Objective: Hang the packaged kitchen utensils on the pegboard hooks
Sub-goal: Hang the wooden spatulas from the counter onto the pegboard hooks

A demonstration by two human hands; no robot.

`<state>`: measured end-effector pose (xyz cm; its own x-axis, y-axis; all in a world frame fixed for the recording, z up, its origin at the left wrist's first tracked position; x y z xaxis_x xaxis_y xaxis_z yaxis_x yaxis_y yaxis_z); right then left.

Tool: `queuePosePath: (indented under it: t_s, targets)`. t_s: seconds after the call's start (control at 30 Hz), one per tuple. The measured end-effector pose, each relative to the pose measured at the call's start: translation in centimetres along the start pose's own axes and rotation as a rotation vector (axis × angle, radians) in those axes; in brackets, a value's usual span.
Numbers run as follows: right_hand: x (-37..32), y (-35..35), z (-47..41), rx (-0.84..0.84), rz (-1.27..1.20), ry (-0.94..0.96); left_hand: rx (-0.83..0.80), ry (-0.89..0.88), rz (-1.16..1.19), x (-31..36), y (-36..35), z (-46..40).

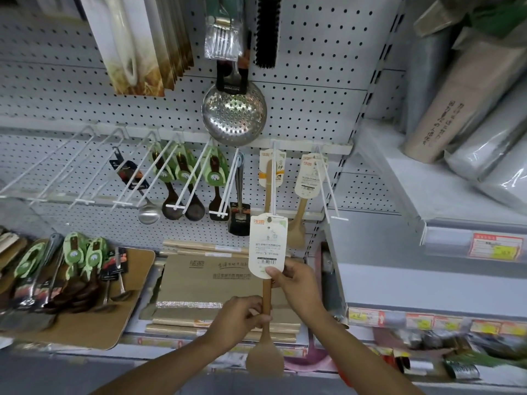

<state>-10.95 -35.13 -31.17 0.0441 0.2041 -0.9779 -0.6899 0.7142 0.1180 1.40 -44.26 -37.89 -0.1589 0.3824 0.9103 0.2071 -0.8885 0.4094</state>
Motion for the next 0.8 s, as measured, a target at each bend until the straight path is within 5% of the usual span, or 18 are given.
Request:
queuePosePath:
  t_s: [0.8]
  targets:
    - [-1.9,0.0,-10.2,0.129,0.052,-0.078,0.151,0.134,-0.131,-2.6,3.5,-7.8]
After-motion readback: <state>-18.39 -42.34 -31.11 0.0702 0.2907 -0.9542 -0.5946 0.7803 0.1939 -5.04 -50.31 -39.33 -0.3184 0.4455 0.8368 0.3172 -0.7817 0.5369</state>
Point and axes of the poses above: each hand's wrist, its own z-axis away from the middle knuckle, its own y-axis out of the back of the hand, x = y × z, the point moved 5 cm from there along -z, towards the middle knuckle, and after that the axes turned 8 degrees about -y, right-handed, at the moved point
